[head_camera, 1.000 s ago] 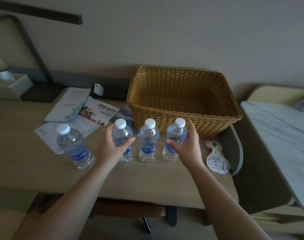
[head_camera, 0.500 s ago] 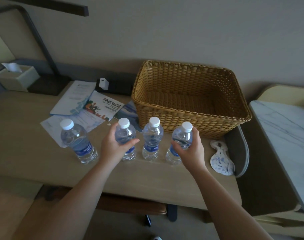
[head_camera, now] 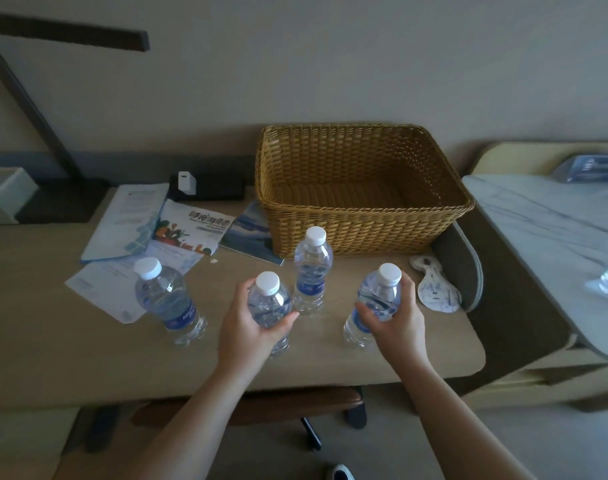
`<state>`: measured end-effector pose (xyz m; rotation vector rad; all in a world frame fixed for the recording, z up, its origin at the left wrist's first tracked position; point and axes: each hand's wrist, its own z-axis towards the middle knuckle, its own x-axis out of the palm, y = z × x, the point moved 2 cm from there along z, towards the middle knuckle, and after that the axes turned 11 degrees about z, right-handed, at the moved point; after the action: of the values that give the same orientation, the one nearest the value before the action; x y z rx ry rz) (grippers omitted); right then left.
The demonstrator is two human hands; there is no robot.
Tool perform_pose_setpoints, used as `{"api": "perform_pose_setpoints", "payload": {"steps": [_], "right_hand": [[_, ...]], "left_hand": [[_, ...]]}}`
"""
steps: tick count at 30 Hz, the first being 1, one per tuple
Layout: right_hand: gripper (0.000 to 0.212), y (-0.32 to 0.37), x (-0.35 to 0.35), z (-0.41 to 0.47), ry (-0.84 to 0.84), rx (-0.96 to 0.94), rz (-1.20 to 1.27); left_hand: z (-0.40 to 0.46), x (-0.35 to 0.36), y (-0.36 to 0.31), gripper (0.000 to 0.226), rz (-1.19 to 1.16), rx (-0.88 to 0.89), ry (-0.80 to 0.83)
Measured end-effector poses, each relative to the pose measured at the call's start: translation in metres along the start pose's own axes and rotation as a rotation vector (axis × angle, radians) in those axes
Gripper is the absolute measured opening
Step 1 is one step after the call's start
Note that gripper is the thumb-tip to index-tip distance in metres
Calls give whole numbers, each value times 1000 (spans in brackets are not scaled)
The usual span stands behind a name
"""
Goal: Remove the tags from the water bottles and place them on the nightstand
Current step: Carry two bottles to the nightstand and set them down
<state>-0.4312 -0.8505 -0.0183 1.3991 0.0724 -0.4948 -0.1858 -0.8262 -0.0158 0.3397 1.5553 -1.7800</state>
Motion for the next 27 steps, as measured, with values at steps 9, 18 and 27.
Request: {"api": "perform_pose_setpoints", "payload": {"steps": [9, 18, 27], "right_hand": [[70, 15, -46, -52, -310, 63, 89], [70, 18, -170, -142, -696, 94, 11], [62, -18, -308, -271, -1138, 228, -44]], "left_hand": [[-15, 2, -42, 66, -29, 213, 74], [-85, 80, -145, 58, -225, 486, 423], [-224, 183, -249, 58, -380, 664, 914]]}}
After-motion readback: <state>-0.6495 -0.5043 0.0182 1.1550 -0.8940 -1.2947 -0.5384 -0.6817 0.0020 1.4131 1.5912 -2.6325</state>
